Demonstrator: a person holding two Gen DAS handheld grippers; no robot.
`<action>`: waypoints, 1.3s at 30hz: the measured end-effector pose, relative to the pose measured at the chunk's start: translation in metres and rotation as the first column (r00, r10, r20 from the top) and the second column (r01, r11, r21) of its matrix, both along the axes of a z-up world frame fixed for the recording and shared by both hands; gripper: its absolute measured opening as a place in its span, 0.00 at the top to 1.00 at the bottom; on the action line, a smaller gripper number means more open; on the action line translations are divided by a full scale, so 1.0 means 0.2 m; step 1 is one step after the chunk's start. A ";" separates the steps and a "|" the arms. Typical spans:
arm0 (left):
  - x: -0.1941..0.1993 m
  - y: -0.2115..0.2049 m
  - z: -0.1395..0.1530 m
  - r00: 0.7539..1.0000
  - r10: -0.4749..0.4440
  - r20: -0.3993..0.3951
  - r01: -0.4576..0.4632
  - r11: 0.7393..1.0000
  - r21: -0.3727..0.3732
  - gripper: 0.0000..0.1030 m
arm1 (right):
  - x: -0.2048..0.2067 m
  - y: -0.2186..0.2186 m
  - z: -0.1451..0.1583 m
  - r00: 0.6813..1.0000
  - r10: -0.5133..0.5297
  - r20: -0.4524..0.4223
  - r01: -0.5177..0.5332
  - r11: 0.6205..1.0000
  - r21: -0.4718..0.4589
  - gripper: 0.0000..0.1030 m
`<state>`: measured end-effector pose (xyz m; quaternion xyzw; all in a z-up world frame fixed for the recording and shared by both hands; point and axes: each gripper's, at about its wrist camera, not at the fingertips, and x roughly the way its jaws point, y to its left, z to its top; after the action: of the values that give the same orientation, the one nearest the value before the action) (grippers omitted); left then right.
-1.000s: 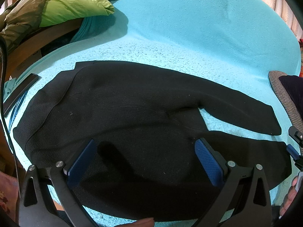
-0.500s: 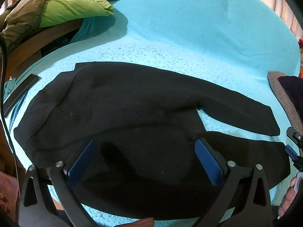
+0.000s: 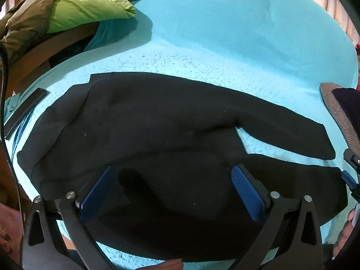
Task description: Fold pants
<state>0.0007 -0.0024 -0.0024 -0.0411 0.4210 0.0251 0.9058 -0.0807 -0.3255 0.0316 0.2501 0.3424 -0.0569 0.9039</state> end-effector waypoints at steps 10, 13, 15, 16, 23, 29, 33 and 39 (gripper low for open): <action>-0.01 0.00 0.00 1.000 -0.002 0.000 0.002 1.000 -0.008 0.00 | 0.01 0.01 0.02 1.000 0.002 -0.009 -0.002 1.000 -0.011 0.02; -0.01 0.00 0.00 1.000 -0.002 -0.001 0.002 1.000 -0.008 0.00 | 0.00 0.02 0.01 1.000 0.002 -0.011 -0.002 1.000 -0.027 0.02; -0.01 0.01 0.00 1.000 -0.002 -0.001 0.002 1.000 -0.008 0.00 | 0.00 0.03 0.01 1.000 0.006 -0.010 -0.006 0.999 -0.037 0.02; -0.01 0.01 0.00 1.000 -0.002 0.000 0.002 1.000 -0.008 0.00 | 0.00 0.04 0.01 1.000 0.008 -0.009 -0.008 0.999 -0.041 0.02; -0.01 0.02 0.00 1.000 -0.003 0.000 0.003 1.000 -0.014 0.00 | 0.00 0.05 0.01 1.000 0.002 -0.018 -0.003 0.998 -0.063 0.02; -0.01 0.03 0.01 1.000 -0.004 0.001 0.004 1.000 -0.004 0.00 | 0.01 0.13 0.02 0.998 -0.037 -0.052 0.026 0.979 -0.201 0.02; -0.01 0.03 0.01 1.000 -0.002 0.001 0.002 1.000 0.010 0.00 | 0.02 0.14 0.03 0.993 -0.093 -0.076 0.070 0.962 -0.263 0.02; -0.01 0.01 0.00 1.000 -0.010 -0.004 0.010 1.000 0.025 0.00 | 0.01 0.16 0.03 0.982 -0.162 -0.093 0.119 0.927 -0.356 0.02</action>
<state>-0.0012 -0.0010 -0.0029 -0.0276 0.4226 0.0261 0.9055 -0.0782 -0.2938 0.0381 0.1059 0.3621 -0.1965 0.9050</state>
